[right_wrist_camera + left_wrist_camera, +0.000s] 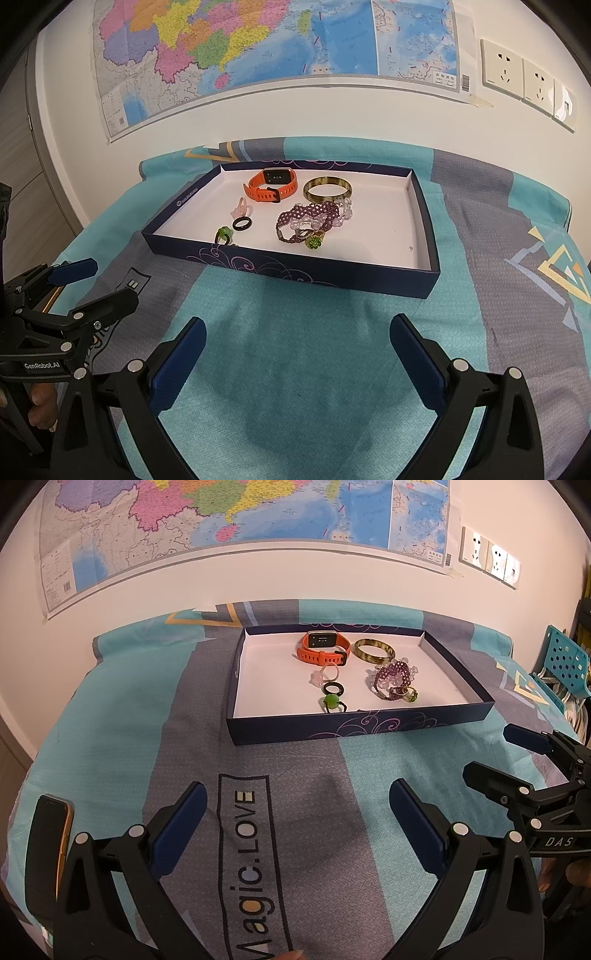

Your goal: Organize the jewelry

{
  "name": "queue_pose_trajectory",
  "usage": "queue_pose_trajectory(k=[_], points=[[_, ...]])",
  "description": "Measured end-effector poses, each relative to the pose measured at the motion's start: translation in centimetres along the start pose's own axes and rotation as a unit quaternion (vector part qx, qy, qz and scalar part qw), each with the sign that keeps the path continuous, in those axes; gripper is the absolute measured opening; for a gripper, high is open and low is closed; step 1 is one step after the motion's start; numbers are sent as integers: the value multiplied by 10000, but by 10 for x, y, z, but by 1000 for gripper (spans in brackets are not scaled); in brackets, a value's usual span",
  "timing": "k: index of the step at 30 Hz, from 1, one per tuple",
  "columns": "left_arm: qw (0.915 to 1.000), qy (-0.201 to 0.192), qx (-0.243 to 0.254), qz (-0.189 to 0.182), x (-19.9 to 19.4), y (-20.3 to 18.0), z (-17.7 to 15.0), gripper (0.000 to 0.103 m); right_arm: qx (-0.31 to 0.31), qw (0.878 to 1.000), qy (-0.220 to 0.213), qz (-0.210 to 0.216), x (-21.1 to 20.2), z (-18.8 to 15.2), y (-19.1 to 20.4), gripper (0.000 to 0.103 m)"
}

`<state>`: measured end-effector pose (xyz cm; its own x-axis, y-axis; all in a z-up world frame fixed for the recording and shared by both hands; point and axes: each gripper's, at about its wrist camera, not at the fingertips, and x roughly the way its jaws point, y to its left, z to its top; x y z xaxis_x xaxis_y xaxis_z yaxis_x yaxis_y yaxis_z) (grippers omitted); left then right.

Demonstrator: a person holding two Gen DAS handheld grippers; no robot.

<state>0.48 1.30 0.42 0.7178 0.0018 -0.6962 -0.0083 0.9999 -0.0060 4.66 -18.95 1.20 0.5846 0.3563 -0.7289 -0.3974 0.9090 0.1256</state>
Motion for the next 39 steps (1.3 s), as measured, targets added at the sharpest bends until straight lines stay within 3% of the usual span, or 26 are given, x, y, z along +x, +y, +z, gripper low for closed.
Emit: queue_pose_trajectory(k=[39], points=[[10000,-37,86,25,-1,-2,1,97,27,10000,3,20,0,1,-1,96]])
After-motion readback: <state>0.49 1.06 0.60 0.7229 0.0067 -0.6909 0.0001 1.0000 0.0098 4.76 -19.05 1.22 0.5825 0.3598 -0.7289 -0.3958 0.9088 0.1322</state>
